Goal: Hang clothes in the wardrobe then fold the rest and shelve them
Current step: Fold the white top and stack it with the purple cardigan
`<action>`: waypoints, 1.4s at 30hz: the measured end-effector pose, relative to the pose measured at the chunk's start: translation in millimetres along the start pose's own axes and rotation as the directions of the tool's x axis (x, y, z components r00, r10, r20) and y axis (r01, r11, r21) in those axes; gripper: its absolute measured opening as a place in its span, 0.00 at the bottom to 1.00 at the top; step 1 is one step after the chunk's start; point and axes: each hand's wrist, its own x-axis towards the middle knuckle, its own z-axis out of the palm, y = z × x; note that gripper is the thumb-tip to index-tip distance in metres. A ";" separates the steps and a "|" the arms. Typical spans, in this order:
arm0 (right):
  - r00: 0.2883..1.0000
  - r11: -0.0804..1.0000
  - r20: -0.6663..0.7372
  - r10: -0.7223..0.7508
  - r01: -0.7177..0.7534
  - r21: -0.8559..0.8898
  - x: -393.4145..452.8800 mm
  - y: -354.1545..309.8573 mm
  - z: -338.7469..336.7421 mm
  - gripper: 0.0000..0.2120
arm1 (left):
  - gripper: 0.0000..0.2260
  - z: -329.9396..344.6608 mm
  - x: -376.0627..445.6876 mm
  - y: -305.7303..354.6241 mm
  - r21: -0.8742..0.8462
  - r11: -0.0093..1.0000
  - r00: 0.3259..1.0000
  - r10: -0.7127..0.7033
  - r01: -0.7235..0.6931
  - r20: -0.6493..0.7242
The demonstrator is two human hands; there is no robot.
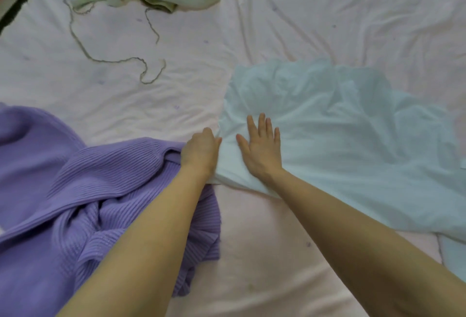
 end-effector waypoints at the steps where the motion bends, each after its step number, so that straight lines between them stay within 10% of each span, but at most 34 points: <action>1: 0.999 1.000 0.032 -0.007 0.007 -0.027 -0.5 0.1 4.4 0.30 | 0.16 0.0 0.6 -1.9 0.016 1.000 1.000 -0.025 0.024 0.015; 15: 0.907 0.993 -0.413 0.086 -0.111 -0.037 49.1 30.7 -15.3 0.27 | 0.17 -2.5 45.8 26.1 -0.680 0.705 0.946 0.043 0.199 0.321; 20: 0.975 0.983 -0.128 0.182 -0.176 0.057 108.2 59.0 -38.9 0.29 | 0.18 5.1 52.8 38.7 -0.701 0.688 0.957 0.032 0.187 0.287; 24: 0.836 0.982 -0.520 0.178 -0.186 0.036 102.0 70.2 -46.3 0.27 | 0.19 6.0 51.4 48.2 -0.720 0.664 0.938 0.081 0.202 0.338; 29: 0.971 0.966 -0.054 0.234 -0.226 0.124 105.5 108.5 -53.0 0.29 | 0.13 -11.0 44.6 61.1 -0.697 0.698 0.911 0.162 0.166 0.379; 31: 0.980 0.916 -0.083 0.178 -0.135 0.379 104.4 113.4 -70.6 0.23 | 0.12 -20.5 36.0 75.1 -0.716 0.679 0.903 0.190 0.162 0.385; 36: 0.962 0.315 0.150 0.227 -0.219 0.923 45.1 126.4 -148.9 0.20 | 0.14 -26.4 2.5 153.3 -0.744 0.661 0.829 0.360 0.096 0.427; 42: 0.958 0.266 0.262 0.115 -0.284 0.921 -3.9 181.8 -224.3 0.22 | 0.23 6.1 -48.5 272.1 -0.789 0.610 0.764 0.544 -0.077 0.347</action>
